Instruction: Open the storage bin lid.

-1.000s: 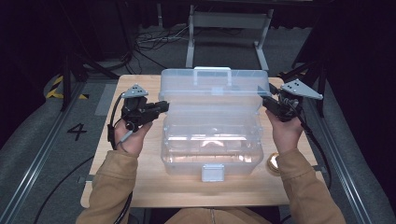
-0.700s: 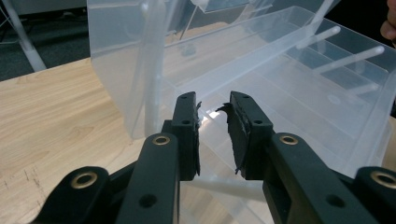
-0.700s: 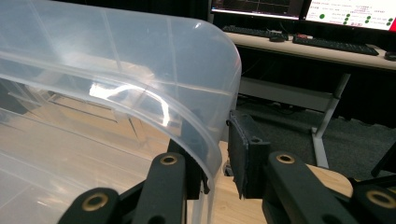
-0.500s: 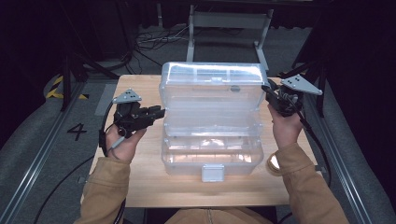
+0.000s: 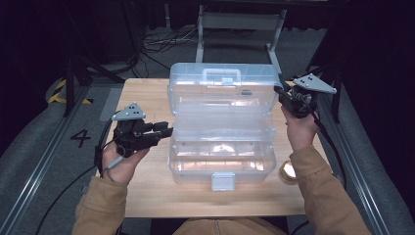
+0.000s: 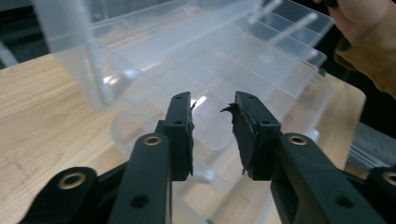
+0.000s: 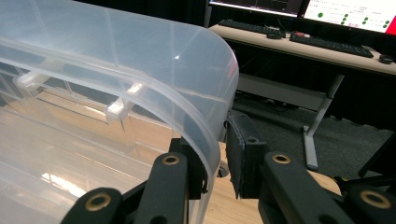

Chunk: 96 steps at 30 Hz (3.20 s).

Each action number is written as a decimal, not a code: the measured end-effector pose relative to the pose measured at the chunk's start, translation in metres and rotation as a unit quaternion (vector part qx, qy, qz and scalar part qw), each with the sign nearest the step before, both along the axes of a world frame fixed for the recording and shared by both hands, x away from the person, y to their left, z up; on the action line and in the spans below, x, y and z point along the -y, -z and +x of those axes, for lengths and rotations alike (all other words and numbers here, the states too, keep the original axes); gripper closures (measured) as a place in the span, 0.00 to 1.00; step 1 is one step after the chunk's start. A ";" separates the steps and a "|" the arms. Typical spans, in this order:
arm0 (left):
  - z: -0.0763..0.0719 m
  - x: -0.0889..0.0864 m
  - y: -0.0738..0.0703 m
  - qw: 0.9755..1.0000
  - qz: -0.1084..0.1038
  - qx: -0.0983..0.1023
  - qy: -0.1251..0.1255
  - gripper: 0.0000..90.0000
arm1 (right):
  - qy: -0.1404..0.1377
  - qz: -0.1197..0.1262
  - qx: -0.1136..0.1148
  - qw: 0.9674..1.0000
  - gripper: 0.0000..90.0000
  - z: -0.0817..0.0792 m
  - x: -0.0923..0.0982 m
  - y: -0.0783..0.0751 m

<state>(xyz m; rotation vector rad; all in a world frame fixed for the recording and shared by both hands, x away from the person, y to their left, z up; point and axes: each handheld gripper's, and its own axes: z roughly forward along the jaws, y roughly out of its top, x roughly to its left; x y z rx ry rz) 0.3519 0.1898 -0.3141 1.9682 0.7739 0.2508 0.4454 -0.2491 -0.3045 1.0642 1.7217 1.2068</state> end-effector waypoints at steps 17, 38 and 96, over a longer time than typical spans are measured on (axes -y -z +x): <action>-0.012 0.035 0.043 0.989 0.068 -0.054 0.122 0.63 | -0.015 -0.002 -0.004 1.000 0.84 0.002 0.003 -0.001; -0.004 0.071 0.098 0.967 0.164 -0.115 0.158 0.63 | -0.013 0.007 -0.005 1.000 0.84 0.005 0.002 -0.001; -0.010 0.063 0.109 0.980 0.127 -0.073 0.136 0.77 | 0.036 0.040 -0.023 0.998 0.95 0.063 -0.006 0.008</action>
